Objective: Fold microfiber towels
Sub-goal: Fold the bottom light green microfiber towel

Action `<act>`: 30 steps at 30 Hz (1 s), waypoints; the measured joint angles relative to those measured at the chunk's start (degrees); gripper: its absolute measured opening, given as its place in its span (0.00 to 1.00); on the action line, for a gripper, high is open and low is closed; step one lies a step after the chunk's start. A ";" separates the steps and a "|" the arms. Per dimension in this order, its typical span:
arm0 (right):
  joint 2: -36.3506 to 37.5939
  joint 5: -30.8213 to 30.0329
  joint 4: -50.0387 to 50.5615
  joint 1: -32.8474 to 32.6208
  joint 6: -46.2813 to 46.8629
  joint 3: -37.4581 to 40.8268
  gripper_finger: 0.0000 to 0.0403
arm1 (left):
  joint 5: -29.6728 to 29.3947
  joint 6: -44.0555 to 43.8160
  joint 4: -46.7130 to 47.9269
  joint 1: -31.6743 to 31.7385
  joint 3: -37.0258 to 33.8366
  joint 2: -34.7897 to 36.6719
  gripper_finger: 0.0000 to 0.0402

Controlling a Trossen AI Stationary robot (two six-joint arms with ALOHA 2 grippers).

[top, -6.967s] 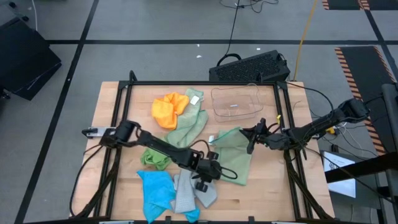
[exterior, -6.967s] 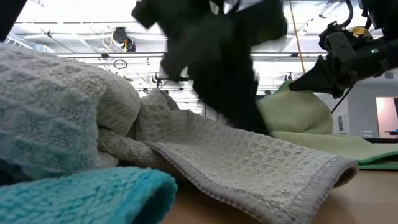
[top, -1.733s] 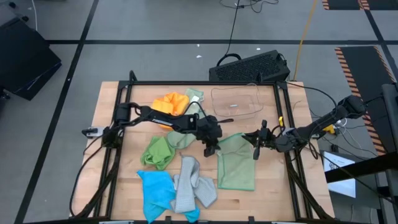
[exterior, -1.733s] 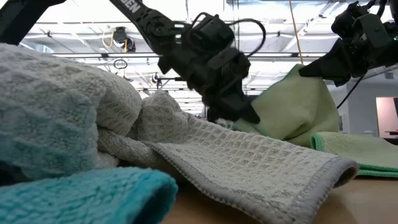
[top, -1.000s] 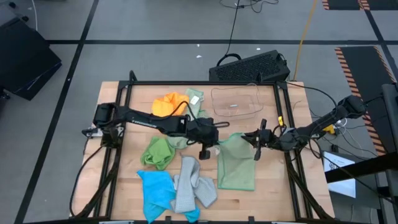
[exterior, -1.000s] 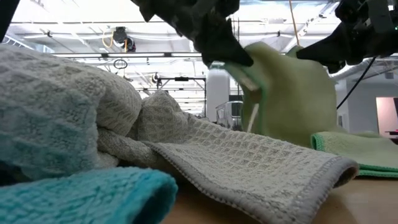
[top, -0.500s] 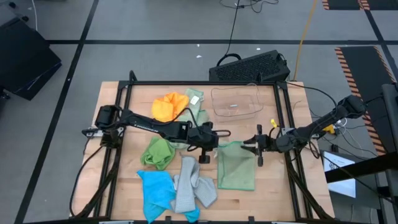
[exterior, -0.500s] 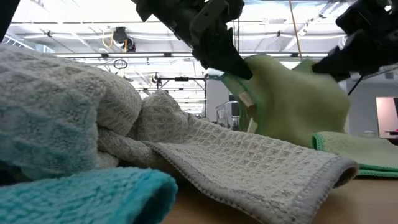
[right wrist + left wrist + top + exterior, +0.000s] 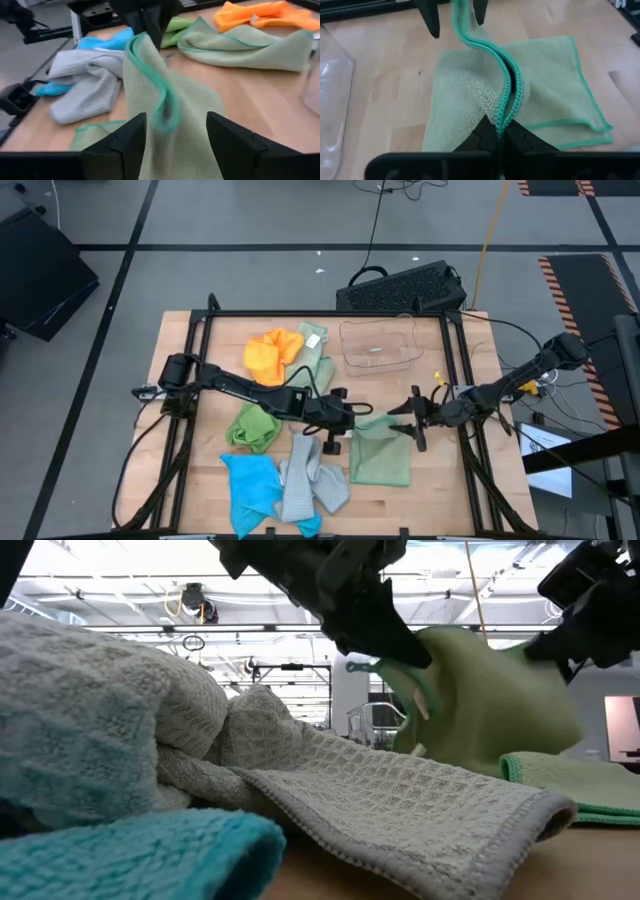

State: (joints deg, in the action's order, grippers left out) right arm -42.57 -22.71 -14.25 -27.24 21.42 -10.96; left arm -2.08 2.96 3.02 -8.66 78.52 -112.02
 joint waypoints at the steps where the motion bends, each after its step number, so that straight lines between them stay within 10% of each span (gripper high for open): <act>1: 0.00 0.70 -0.10 0.19 0.03 -0.10 0.49 | -0.01 -0.09 -0.35 -0.13 0.00 -0.06 0.02; 12: 0.00 2.89 -0.75 1.41 -0.08 -0.11 0.04 | -1.23 -0.41 -0.54 -0.12 0.00 -0.27 0.02; 30: 0.62 -23.01 17.12 1.46 -24.61 -16.73 0.01 | -13.21 5.90 1.90 6.64 7.10 1.30 0.02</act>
State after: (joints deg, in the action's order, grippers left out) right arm -41.95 -45.71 2.87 -25.78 -3.19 -27.68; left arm -15.29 8.86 4.92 -2.02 85.62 -110.72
